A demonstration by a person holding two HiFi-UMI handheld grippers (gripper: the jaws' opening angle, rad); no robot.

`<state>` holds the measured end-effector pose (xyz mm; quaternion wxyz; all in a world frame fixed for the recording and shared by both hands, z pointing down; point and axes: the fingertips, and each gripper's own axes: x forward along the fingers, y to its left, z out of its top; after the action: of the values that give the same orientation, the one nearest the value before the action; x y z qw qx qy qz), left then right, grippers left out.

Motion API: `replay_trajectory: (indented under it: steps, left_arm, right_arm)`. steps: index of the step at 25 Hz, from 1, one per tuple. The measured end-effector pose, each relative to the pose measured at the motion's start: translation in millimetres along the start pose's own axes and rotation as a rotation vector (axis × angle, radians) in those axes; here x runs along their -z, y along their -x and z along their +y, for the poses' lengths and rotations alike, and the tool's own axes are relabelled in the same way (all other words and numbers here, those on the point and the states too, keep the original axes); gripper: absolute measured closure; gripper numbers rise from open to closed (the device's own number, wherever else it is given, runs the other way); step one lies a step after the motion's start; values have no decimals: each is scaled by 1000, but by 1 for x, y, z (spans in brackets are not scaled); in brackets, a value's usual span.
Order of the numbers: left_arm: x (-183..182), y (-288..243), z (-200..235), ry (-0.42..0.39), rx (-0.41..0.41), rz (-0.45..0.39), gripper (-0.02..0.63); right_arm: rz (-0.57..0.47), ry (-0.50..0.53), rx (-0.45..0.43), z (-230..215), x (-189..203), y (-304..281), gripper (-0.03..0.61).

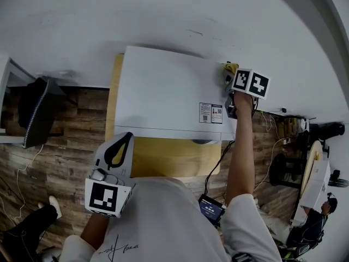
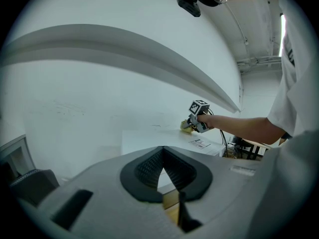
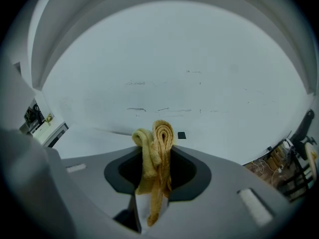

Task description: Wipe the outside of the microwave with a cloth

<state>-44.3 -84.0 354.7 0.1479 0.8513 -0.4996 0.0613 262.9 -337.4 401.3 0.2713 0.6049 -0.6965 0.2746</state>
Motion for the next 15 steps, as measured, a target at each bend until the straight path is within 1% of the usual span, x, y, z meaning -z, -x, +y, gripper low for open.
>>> replay_trajectory:
  steps: [15]
  left_arm:
    - [1,-1,-5,4,9,-3,623]
  right_arm:
    - [-12,-1,-47,31,0,-3,456]
